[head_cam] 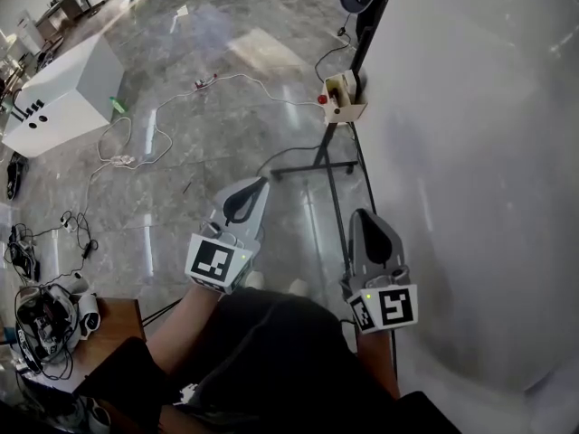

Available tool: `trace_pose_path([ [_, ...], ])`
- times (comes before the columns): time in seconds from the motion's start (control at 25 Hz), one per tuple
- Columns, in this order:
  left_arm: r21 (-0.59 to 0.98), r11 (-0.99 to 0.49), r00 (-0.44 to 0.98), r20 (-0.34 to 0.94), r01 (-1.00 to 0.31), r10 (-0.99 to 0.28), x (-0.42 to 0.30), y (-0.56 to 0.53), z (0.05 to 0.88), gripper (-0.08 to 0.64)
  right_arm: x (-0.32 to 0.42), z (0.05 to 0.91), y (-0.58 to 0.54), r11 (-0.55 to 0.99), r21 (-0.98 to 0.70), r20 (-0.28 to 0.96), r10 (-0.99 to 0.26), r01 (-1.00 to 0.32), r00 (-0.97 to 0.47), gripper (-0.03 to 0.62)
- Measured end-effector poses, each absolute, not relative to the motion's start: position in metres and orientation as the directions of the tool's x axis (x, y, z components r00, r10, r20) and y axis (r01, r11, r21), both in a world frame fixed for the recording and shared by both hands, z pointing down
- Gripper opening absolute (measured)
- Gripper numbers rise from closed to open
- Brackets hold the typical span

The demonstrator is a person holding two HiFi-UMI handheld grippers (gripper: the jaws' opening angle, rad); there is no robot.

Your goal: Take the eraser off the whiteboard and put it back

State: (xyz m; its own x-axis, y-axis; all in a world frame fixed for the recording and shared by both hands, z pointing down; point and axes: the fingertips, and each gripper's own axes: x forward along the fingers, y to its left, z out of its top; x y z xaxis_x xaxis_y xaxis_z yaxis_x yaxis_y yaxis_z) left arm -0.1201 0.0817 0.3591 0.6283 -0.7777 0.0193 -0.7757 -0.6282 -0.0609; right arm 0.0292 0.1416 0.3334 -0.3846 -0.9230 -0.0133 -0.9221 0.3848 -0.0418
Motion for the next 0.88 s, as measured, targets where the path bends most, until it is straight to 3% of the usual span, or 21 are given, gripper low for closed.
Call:
trace_pose_path([
  [0.88,-0.067,-0.617,0.615,0.043,-0.784,-0.787,-0.049,0.095,0.368,0.006,0.070,0.350,0.165,0.481,-0.087,0.011,-0.875,-0.873,-0.483,0.009],
])
